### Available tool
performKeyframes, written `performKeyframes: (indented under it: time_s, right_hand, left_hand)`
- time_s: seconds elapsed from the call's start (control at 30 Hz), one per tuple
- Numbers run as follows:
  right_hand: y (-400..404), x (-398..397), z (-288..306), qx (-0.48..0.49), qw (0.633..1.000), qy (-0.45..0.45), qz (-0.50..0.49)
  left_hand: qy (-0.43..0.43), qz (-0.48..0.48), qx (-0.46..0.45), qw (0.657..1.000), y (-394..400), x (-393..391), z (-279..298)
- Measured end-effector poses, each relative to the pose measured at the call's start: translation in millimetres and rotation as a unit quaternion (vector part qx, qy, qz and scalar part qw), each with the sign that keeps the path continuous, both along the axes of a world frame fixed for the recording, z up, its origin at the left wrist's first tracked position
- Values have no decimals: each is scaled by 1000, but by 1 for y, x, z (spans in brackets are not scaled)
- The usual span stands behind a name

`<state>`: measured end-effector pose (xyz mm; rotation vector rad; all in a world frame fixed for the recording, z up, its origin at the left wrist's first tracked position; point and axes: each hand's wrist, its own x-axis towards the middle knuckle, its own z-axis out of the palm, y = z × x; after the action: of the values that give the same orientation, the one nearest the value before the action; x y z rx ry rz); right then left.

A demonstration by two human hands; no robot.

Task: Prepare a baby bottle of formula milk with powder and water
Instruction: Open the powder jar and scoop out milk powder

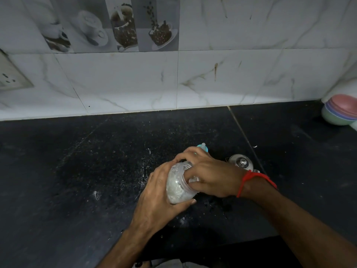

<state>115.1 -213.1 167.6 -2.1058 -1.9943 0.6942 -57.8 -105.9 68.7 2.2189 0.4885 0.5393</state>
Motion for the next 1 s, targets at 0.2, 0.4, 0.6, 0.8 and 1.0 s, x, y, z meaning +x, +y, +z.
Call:
performKeyframes:
  time_s: [0.2,0.4,0.6,0.8,1.0]
  right_hand:
    - [-1,5,-2,114,978,100,-144]
    - [11,-2,-15,263,924,-268,68]
    - [6,0,-11,112,991,-15,-73]
    - [0,5,-13,125,907,248,-316]
    - [-7,5,-22,123,862,324,-371]
  left_hand:
    - [-15,31,-5,999,8,-2,3]
    - [-23,20,-12,999,5,2,5]
    - [-34,17,-3,999,12,0,3]
    - [-33,40,-12,999,24,-4,-4]
    - [-28,49,-49,997,19,-4,-8]
